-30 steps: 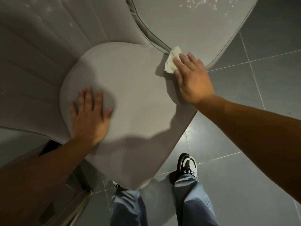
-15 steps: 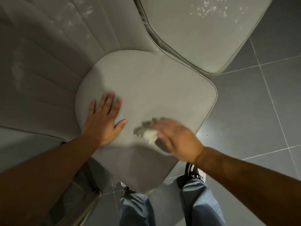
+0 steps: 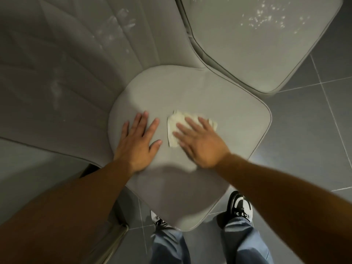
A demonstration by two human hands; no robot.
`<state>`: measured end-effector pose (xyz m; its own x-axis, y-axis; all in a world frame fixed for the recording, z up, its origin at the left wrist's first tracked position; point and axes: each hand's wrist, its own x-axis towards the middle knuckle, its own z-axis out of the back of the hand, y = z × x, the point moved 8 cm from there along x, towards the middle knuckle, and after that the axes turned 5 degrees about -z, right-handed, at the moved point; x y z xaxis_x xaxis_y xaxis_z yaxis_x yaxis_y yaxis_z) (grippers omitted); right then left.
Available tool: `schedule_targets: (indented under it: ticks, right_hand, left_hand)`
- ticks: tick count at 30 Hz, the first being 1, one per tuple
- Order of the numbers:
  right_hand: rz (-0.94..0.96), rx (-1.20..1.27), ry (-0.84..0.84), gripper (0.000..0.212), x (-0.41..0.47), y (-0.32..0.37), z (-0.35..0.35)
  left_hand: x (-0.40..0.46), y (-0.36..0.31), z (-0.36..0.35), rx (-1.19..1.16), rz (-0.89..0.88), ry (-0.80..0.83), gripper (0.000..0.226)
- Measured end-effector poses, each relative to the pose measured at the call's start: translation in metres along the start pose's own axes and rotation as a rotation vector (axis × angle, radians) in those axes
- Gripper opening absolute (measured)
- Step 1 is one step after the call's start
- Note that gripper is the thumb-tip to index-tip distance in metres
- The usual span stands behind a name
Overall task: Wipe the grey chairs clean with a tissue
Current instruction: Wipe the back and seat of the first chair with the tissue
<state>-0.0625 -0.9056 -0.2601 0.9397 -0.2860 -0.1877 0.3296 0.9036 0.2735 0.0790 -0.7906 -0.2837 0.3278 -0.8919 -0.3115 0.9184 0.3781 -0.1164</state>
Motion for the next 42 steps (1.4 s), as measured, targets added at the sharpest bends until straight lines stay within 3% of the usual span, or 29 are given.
schedule_targets:
  ticks: [5, 7, 11, 14, 21, 24, 29, 37, 42]
  right_hand:
    - [0.065, 0.121, 0.112, 0.037, -0.05, 0.039, -0.017]
    - [-0.029, 0.33, 0.187, 0.037, -0.058, 0.042, -0.01]
    - [-0.408, 0.762, 0.096, 0.041, -0.056, 0.035, 0.034]
    - [-0.547, 1.001, -0.006, 0.031, -0.039, 0.045, 0.07]
    - [-0.516, 1.417, -0.286, 0.033, 0.027, 0.136, 0.172]
    - [-0.487, 1.579, -0.378, 0.037, 0.052, 0.18, 0.204]
    - [-0.451, 1.626, -0.494, 0.04, 0.083, 0.237, 0.242]
    - [-0.402, 1.511, -0.629, 0.042, 0.118, 0.248, 0.272]
    - [-0.308, 1.407, -0.675, 0.044, 0.153, 0.258, 0.274]
  left_hand:
    - [-0.019, -0.004, 0.034, 0.026, 0.044, 0.005, 0.059]
    - [-0.034, -0.007, 0.066, 0.025, 0.03, -0.074, 0.05]
    - [-0.07, -0.01, 0.151, -0.024, 0.03, -0.382, 0.033]
    - [-0.109, -0.011, 0.217, 0.033, -0.012, -0.64, 0.029]
    - [-0.191, 0.048, 0.341, 0.093, 0.128, -0.969, 0.036]
    - [-0.196, 0.078, 0.372, 0.151, 0.205, -0.989, 0.051]
    - [-0.169, 0.122, 0.397, 0.128, 0.294, -0.911, 0.069]
    - [-0.129, 0.154, 0.39, 0.194, 0.171, -0.825, 0.063]
    - [-0.129, 0.16, 0.39, 0.264, 0.002, -0.99, 0.051]
